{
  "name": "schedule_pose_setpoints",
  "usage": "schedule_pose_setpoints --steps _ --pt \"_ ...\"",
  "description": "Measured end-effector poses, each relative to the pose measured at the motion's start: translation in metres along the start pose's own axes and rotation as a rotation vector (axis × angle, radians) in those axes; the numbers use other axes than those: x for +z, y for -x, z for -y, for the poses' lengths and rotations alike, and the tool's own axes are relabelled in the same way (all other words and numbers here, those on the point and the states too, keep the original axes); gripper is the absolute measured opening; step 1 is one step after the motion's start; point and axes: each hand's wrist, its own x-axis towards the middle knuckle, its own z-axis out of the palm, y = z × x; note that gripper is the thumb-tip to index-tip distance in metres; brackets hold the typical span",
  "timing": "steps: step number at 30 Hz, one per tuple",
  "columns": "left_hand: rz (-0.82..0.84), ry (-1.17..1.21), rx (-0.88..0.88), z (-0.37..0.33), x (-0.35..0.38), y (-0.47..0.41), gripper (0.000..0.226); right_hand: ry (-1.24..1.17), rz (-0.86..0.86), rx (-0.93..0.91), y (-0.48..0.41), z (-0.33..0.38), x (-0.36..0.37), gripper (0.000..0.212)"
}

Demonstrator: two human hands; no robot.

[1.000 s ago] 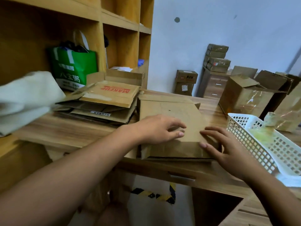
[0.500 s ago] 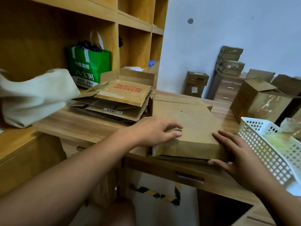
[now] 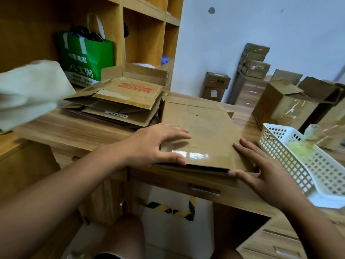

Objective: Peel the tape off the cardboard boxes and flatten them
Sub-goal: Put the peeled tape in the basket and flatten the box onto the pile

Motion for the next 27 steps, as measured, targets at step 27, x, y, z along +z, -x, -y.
schedule_pose_setpoints --steps 27 --pt "-0.288 0.181 0.000 0.017 0.013 -0.010 0.070 -0.593 -0.278 0.385 0.012 0.011 0.031 0.079"
